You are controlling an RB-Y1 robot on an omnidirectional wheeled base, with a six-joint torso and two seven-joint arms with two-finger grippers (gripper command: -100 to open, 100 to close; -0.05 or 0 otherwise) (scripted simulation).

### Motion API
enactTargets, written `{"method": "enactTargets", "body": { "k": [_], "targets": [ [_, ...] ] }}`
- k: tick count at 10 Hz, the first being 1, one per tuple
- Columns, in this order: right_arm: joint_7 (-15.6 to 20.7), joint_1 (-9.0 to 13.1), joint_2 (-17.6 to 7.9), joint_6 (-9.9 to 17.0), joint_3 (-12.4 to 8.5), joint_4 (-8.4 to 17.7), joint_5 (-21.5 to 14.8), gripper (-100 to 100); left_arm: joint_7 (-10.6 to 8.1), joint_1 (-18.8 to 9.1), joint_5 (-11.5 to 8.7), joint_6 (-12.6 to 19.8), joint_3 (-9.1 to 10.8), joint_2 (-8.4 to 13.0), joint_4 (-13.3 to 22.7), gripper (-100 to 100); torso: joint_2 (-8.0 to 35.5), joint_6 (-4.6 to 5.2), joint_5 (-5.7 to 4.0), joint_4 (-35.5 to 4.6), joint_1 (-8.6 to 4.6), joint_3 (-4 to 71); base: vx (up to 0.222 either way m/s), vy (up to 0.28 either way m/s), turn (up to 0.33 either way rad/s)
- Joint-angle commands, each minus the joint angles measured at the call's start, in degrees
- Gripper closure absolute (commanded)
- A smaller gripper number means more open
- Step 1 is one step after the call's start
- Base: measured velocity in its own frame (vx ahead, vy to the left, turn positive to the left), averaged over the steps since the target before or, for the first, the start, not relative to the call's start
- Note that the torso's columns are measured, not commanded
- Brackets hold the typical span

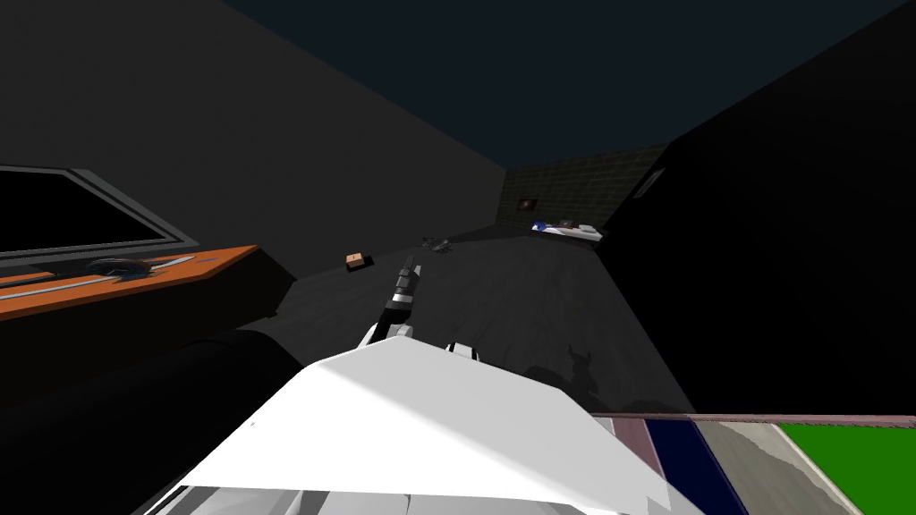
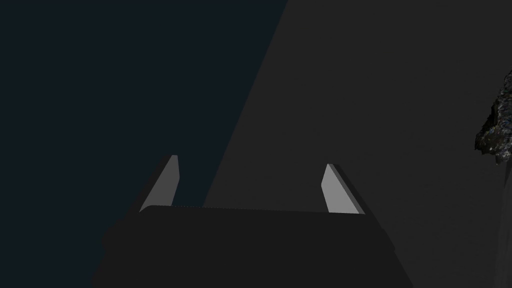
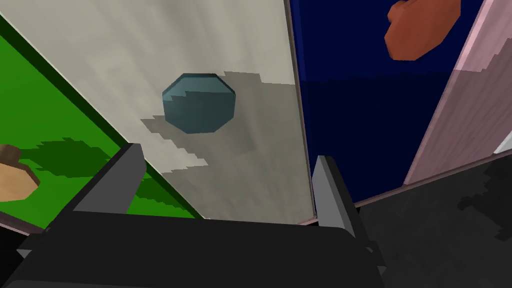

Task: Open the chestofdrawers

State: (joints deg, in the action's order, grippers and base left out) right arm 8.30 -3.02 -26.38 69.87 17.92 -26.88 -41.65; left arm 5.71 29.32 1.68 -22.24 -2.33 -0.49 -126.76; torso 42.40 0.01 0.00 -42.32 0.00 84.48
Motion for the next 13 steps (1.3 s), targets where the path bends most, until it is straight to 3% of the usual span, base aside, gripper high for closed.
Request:
{"method": "enactTargets", "body": {
  "k": [1, 2, 3, 4, 5, 6, 7, 9, 10, 12, 13],
  "targets": [
    [-2.03, 2.53, -2.21, -2.24, -1.79, -1.35, 1.65, -100, 0.0, 0.0, 0.0, 0.0, 0.0, 0.0, 0.0, 0, -0.02, -0.01, 0.02, 0.01, 0.03, 0.03, -0.158, -0.012, -0.035],
    [-2.03, 2.53, -2.21, -2.24, -1.79, 1.56, 1.65, -100, 0.0, 0.0, 0.0, 0.0, 0.0, 0.0, 0.0, 0, -0.08, -0.01, 0.0, 0.03, -0.03, 0.06, -0.091, -0.009, 0.003],
    [-2.03, 2.53, -2.21, -2.24, -1.79, 2.71, 1.65, -100, 0.0, 0.0, 0.0, 0.0, 0.0, 0.0, 0.0, 0, -0.26, 0.01, -0.01, 0.08, -0.01, 0.16, -0.025, 0.005, -0.003],
    [-2.03, 2.53, -2.21, -2.24, -1.79, -0.06, 1.65, -100, 0.0, 0.01, 0.0, 0.0, 0.0, 0.0, 0.0, 0, -0.4, -0.01, 0.01, 0.11, 0.03, 0.26, 0.007, 0.007, -0.006],
    [-2.03, 2.53, -2.21, -2.24, -1.79, -1.35, 1.65, -100, 0.0, 0.02, 0.0, 0.0, 0.0, 0.0, 0.0, 0, -0.41, -0.04, 0.01, 0.11, 0.05, 0.27, 0.018, 0.003, 0.004],
    [-3.32, 3.97, -3.44, -3.58, -2.81, -2.14, 2.61, -100, 0.0, 0.02, 0.0, 0.0, 0.0, 0.0, 0.0, 0, -0.3, -0.03, 0.01, 0.09, 0.01, 0.2, -0.052, 0.001, -0.028],
    [-3.32, 3.97, -3.44, -3.58, -2.81, 0.02, 2.61, -100, 0.0, 0.01, 0.0, 0.0, 0.0, 0.0, 0.0, 0, 0.0, -0.02, 0.01, 0.01, -0.01, 0.03, -0.077, 0.001, -0.012],
    [-3.32, 3.97, -3.44, -3.58, -2.81, -2.14, 2.61, -100, 0.0, 0.01, 0.0, 0.0, 0.0, 0.0, 0.0, 0, 0.01, 0.0, 0.0, 0.0, 0.0, -0.01, -0.037, 0.001, -0.005],
    [-4.27, 5.03, -4.35, -4.54, -3.57, -2.74, 3.29, -100, 0.0, 0.01, 0.0, 0.0, 0.0, 0.0, 0.0, 0, -0.17, -0.02, 0.0, 0.05, 0.0, 0.11, -0.056, -0.002, -0.024],
    [-4.27, 5.03, -4.35, -4.54, -3.57, -2.74, 3.29, -100, 0.0, 0.01, 0.0, 0.0, 0.0, 0.0, 0.0, 0, -0.11, -0.02, 0.0, 0.04, 0.0, 0.08, -0.05, 0.0, -0.005],
    [-5.35, 6.23, -5.39, -5.66, -4.42, -3.41, 4.08, -100, 0.0, 0.01, 0.0, 0.0, 0.0, 0.0, 0.0, 0, -0.18, -0.01, 0.0, 0.05, 0.01, 0.12, -0.056, 0.006, -0.027]
  ]
}}
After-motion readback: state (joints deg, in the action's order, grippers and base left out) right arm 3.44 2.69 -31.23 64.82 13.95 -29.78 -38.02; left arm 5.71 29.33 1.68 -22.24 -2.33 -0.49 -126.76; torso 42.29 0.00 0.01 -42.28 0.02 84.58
